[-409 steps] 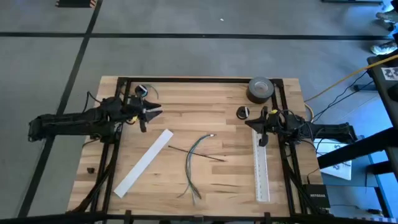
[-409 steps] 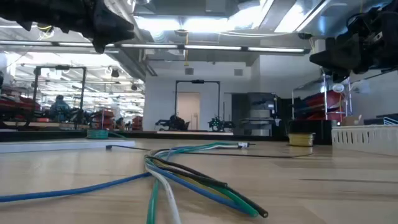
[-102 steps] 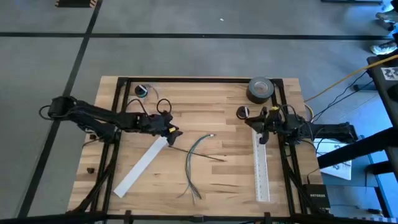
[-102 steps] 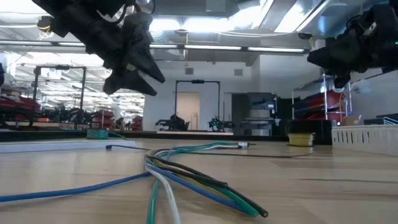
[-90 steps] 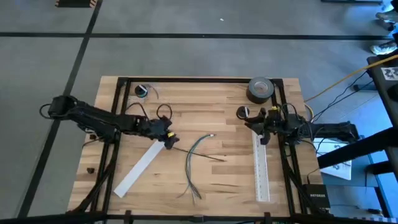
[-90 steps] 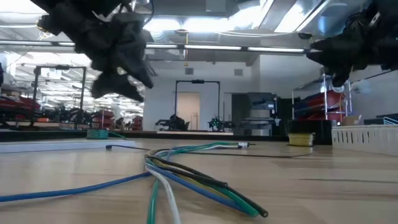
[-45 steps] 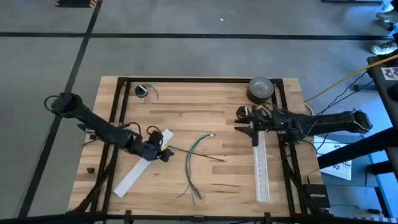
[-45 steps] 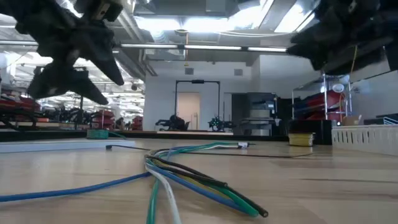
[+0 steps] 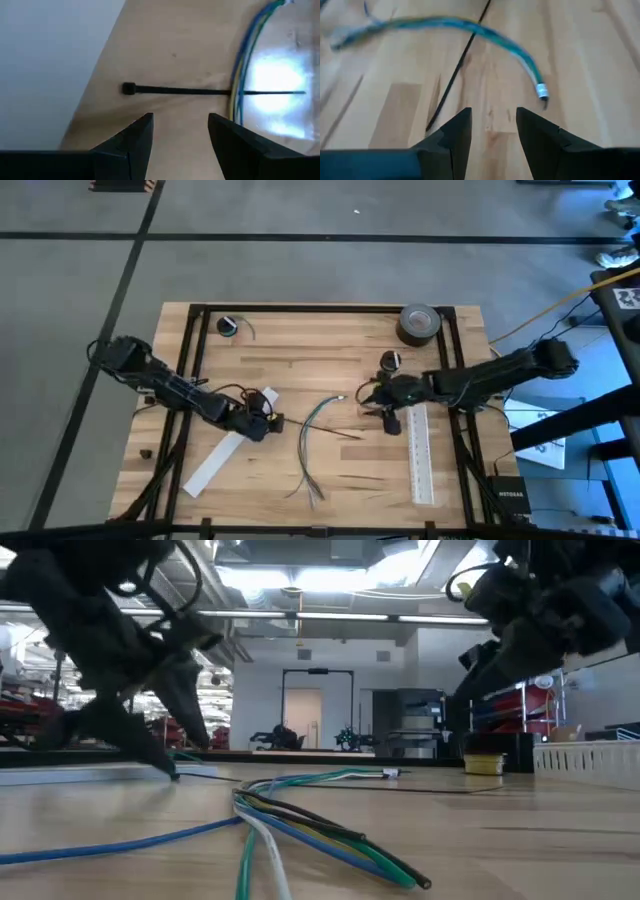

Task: Ziptie cables
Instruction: Wrap the cable wires using the black zip tie

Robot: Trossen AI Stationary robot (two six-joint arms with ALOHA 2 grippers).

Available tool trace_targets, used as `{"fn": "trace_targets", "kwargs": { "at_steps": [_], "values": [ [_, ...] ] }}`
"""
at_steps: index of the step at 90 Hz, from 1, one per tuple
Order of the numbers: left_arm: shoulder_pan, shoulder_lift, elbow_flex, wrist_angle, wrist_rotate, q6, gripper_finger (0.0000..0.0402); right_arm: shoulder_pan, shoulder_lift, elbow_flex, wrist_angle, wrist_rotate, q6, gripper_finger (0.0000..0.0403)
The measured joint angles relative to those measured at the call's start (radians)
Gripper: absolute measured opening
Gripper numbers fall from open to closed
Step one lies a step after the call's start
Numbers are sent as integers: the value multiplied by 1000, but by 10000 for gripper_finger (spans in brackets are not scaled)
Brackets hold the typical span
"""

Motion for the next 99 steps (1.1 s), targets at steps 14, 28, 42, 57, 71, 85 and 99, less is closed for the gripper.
{"fn": "trace_targets", "kwargs": {
  "at_steps": [14, 28, 42, 57, 71, 85, 99],
  "values": [
    [-13, 60, 4, 39, -70, -81, 175, 55, 76, 31, 5, 100, -29, 143],
    [-2, 83, 5, 34, -72, -121, 175, 88, 140, 47, 11, 201, -31, 143],
    [32, 84, 4, 42, -65, -125, 175, 99, 220, 48, 72, 219, -19, 143],
    [74, 86, 4, 39, -71, -65, 175, 103, 297, 48, 159, 211, -5, 143],
    [100, 88, 2, 33, -78, 45, 175, 103, 324, 56, 157, 209, -4, 143],
    [114, 90, 1, 42, -89, 95, 175, 103, 328, 73, 151, 209, -4, 143],
    [107, 90, -1, 57, -94, 125, 175, 103, 327, 86, 149, 209, -4, 143]
  ]
}}
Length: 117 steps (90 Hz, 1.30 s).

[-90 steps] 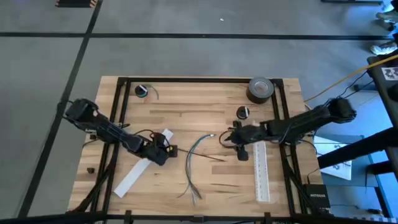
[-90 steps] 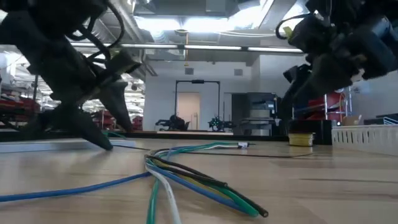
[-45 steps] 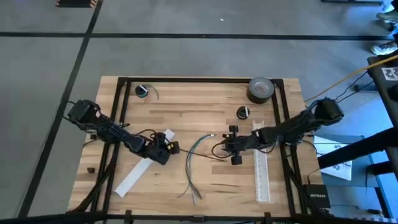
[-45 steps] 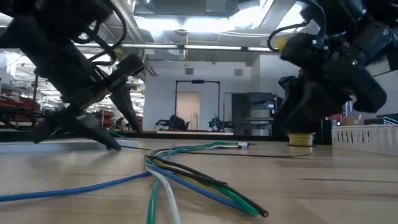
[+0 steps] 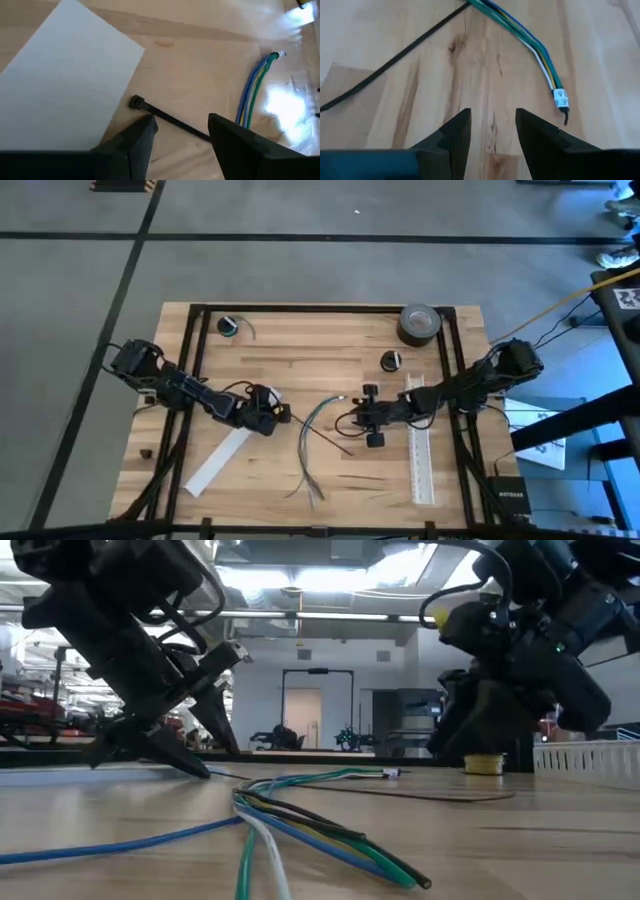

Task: Ziptie cables
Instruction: Wrap the cable wires using the black zip tie

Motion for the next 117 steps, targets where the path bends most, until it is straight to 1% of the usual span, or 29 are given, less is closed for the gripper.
{"fn": "trace_targets", "kwargs": {
  "at_steps": [24, 49, 57, 103, 117],
  "values": [
    [-3, 0, 0, 4, 0, -9, 175, 0, 0, 21, 3, 0, 13, 143],
    [-1, 0, 0, 5, 1, -10, 175, 0, 0, 24, 0, -2, 84, 143],
    [3, 0, 0, 7, -2, -6, 175, 0, 0, 24, 1, -19, 110, 143],
    [11, 0, 1, 6, -41, 87, 175, -1, 0, 23, -6, -19, 191, 143],
    [10, 0, 1, 7, -46, 91, 175, -1, 0, 23, -7, -42, 217, 143]
  ]
}}
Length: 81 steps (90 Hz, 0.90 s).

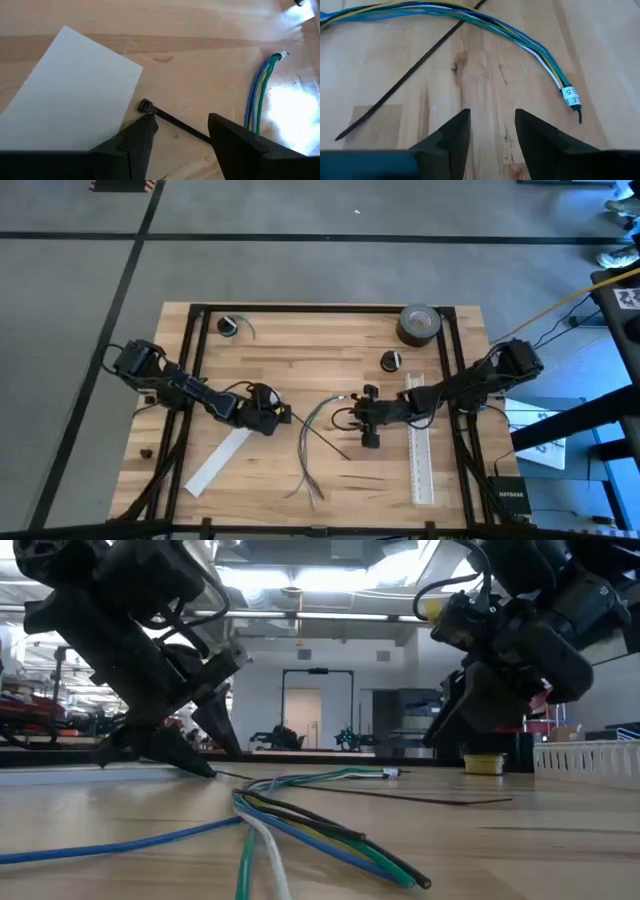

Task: Ziptie cables
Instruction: Wrap the cable wires using the black zip tie

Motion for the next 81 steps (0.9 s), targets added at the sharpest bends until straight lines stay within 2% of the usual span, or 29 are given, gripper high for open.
{"fn": "trace_targets", "kwargs": {
  "at_steps": [27, 40, 60, 71, 81],
  "values": [
    [2, 0, -1, 0, -30, 22, 175, 1, 0, 0, 21, -40, 2, 143],
    [2, 0, -1, -1, -36, 10, 175, 5, 0, 0, 16, -70, 63, 143],
    [3, 0, -1, 6, -41, -58, 175, 22, 2, 0, 38, 14, 203, 143],
    [2, 0, 1, 82, -31, -49, 175, 22, 10, 0, 69, 8, 211, 143],
    [-6, 2, 18, 64, -12, -51, 175, 22, 10, 0, 54, 18, 213, 143]
  ]
}}
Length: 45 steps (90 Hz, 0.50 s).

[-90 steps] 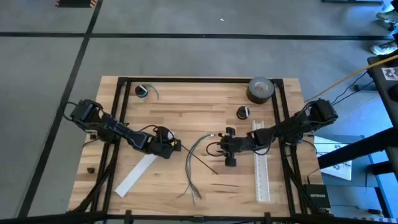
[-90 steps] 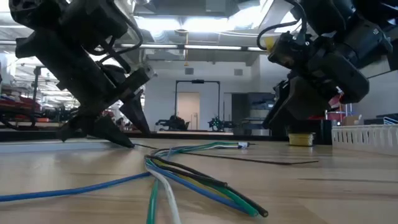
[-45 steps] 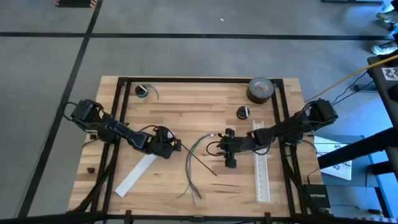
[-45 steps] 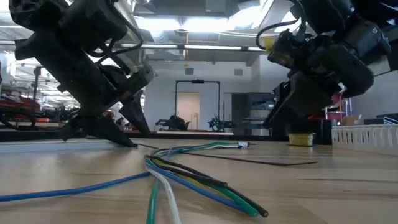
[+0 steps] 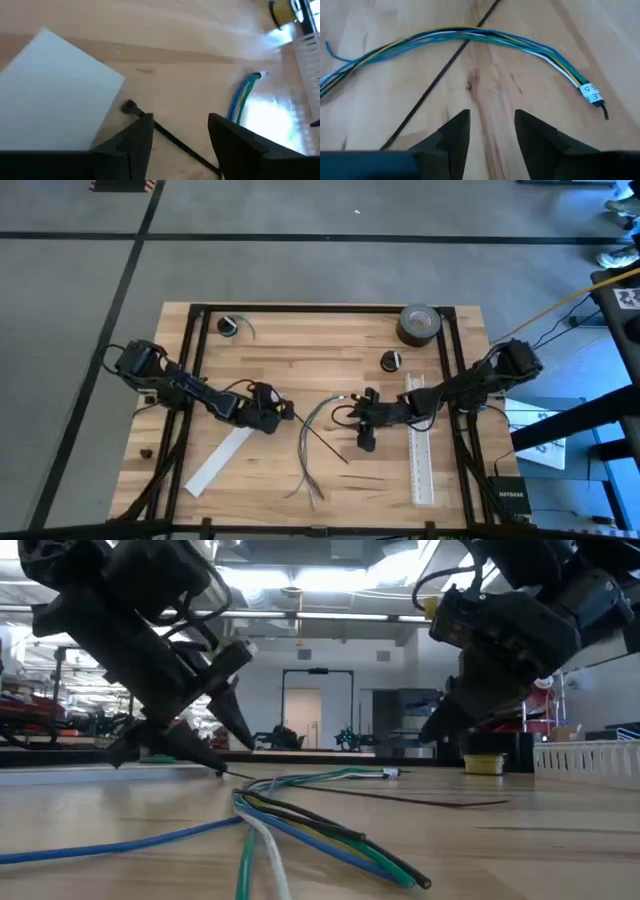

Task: Ziptie cables
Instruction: Wrap the cable wires using the black zip tie

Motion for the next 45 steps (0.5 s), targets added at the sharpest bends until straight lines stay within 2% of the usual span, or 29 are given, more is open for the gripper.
{"fn": "trace_targets", "kwargs": {
  "at_steps": [20, 35, 45],
  "values": [
    [-1, 1, 27, -43, 44, -24, 175, 0, 25, 0, 12, 5, 18, 143],
    [-5, 16, 68, -157, 45, -80, 175, 0, 112, 37, 11, -9, -13, 143],
    [9, 48, 86, -164, 32, -113, 175, 0, 165, 86, 17, -10, -66, 143]
  ]
}}
